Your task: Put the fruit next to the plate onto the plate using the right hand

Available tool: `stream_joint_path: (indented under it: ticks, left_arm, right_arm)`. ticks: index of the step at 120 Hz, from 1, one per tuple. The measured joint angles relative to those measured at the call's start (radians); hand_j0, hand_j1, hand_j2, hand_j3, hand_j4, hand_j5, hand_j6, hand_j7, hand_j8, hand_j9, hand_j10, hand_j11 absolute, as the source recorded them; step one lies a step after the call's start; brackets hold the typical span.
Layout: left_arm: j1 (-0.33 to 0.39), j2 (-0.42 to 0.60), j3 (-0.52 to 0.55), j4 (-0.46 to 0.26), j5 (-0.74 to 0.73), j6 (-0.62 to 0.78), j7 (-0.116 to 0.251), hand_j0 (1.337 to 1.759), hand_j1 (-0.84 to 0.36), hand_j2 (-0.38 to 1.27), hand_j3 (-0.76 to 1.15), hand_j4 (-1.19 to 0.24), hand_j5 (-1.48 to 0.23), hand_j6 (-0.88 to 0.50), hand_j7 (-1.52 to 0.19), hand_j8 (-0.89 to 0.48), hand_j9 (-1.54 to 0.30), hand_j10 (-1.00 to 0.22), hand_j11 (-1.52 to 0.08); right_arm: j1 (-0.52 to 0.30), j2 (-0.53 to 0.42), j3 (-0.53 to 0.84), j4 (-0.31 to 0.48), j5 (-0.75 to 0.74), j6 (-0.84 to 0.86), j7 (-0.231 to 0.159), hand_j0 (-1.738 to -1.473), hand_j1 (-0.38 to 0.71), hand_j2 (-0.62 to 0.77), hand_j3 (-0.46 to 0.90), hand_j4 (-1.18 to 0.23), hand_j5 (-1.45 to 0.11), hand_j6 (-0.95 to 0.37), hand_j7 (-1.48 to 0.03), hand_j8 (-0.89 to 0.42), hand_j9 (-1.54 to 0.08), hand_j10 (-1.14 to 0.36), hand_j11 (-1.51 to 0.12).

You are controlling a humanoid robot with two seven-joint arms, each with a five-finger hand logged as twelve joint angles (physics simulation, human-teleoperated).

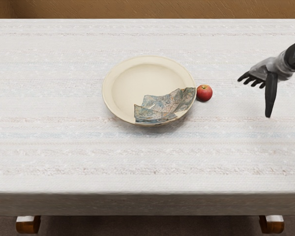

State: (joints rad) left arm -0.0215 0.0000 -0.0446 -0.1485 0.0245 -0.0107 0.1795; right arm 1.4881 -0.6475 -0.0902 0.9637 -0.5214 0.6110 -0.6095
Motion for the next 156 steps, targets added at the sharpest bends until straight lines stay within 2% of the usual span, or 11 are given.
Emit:
stream_joint_path:
  ticks: [12, 31, 50, 79, 109, 156]
  left_arm:
    - [0.0, 0.0, 0.0, 0.0, 0.0, 0.0, 0.0, 1.658, 0.35, 0.0, 0.0, 0.0, 0.0, 0.0, 0.0, 0.0, 0.0, 0.0, 0.0]
    - [0.0, 0.0, 0.0, 0.0, 0.0, 0.0, 0.0, 1.658, 0.35, 0.0, 0.0, 0.0, 0.0, 0.0, 0.0, 0.0, 0.0, 0.0, 0.0]
    - [0.0, 0.0, 0.0, 0.0, 0.0, 0.0, 0.0, 1.658, 0.35, 0.0, 0.0, 0.0, 0.0, 0.0, 0.0, 0.0, 0.0, 0.0, 0.0]
    - [0.0, 0.0, 0.0, 0.0, 0.0, 0.0, 0.0, 1.658, 0.35, 0.0, 0.0, 0.0, 0.0, 0.0, 0.0, 0.0, 0.0, 0.0, 0.0]
    - [0.0, 0.0, 0.0, 0.0, 0.0, 0.0, 0.0, 1.658, 0.35, 0.0, 0.0, 0.0, 0.0, 0.0, 0.0, 0.0, 0.0, 0.0, 0.0]
    - [0.0, 0.0, 0.0, 0.0, 0.0, 0.0, 0.0, 1.658, 0.35, 0.0, 0.0, 0.0, 0.0, 0.0, 0.0, 0.0, 0.0, 0.0, 0.0]
  right_arm:
    - [0.001, 0.003, 0.001, -0.005, -0.001, 0.0, -0.001, -1.658, -0.35, 0.0, 0.0, 0.0, 0.0, 0.0, 0.0, 0.0, 0.0, 0.0, 0.0]
    - [0.034, 0.06, 0.003, -0.001, 0.001, 0.0, -0.001, -1.658, -0.35, 0.0, 0.0, 0.0, 0.0, 0.0, 0.0, 0.0, 0.0, 0.0, 0.0]
    - [0.046, 0.096, 0.07, 0.001, -0.025, -0.009, -0.001, -1.658, -0.35, 0.0, 0.0, 0.0, 0.0, 0.0, 0.0, 0.0, 0.0, 0.0, 0.0]
    - [-0.031, 0.196, 0.084, 0.001, -0.178, -0.259, -0.001, -1.658, -0.35, 0.0, 0.0, 0.0, 0.0, 0.0, 0.0, 0.0, 0.0, 0.0, 0.0]
    - [-0.114, 0.274, 0.079, -0.002, -0.275, -0.425, -0.001, -1.658, -0.35, 0.0, 0.0, 0.0, 0.0, 0.0, 0.0, 0.0, 0.0, 0.0, 0.0]
    - [-0.156, 0.315, 0.071, -0.015, -0.333, -0.586, -0.001, -1.658, -0.35, 0.0, 0.0, 0.0, 0.0, 0.0, 0.0, 0.0, 0.0, 0.0, 0.0]
